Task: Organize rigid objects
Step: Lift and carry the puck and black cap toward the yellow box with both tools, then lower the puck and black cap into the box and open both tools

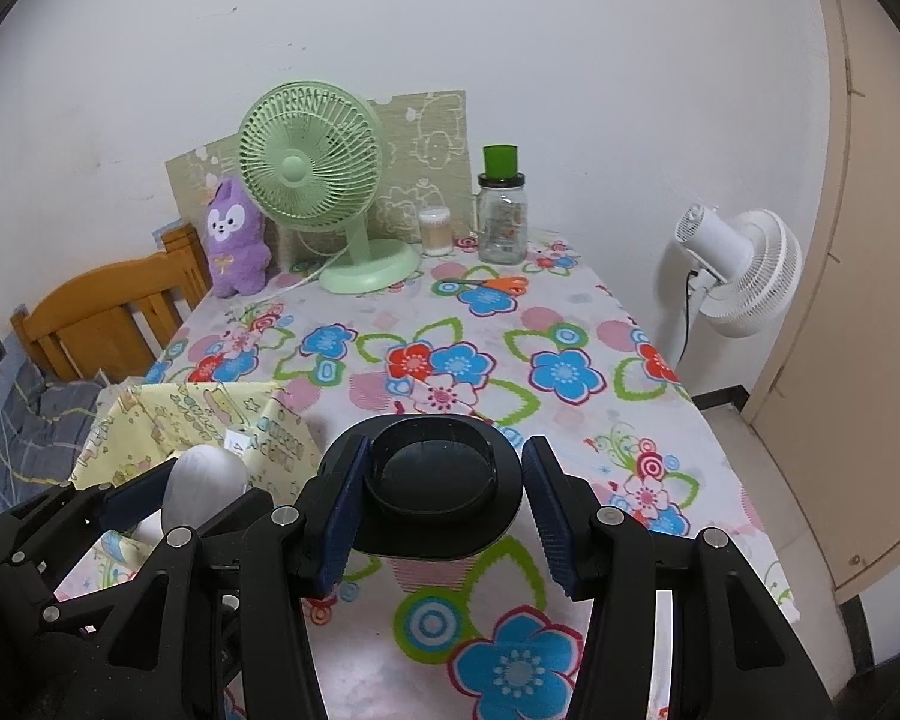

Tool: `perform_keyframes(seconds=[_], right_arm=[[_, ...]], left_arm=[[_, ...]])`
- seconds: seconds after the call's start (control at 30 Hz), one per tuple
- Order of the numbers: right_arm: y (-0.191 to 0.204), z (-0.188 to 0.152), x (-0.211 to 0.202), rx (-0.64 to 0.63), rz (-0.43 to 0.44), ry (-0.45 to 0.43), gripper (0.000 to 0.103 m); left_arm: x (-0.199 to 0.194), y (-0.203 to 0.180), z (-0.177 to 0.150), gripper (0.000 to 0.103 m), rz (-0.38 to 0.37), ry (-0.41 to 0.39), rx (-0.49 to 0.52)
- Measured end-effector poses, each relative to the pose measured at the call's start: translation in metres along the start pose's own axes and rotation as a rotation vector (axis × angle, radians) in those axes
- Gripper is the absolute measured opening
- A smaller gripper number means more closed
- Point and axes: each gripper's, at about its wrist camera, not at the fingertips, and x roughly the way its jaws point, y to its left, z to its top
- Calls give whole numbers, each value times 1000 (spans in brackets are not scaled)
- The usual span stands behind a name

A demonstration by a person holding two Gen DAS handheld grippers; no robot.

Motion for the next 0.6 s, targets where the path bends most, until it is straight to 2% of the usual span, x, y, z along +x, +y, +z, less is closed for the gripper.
perform_keyframes(seconds=[0.6], right_arm=[[40,12,23,-29,17,29,55]], left_arm=[[12,34,6,50,5,27,3]])
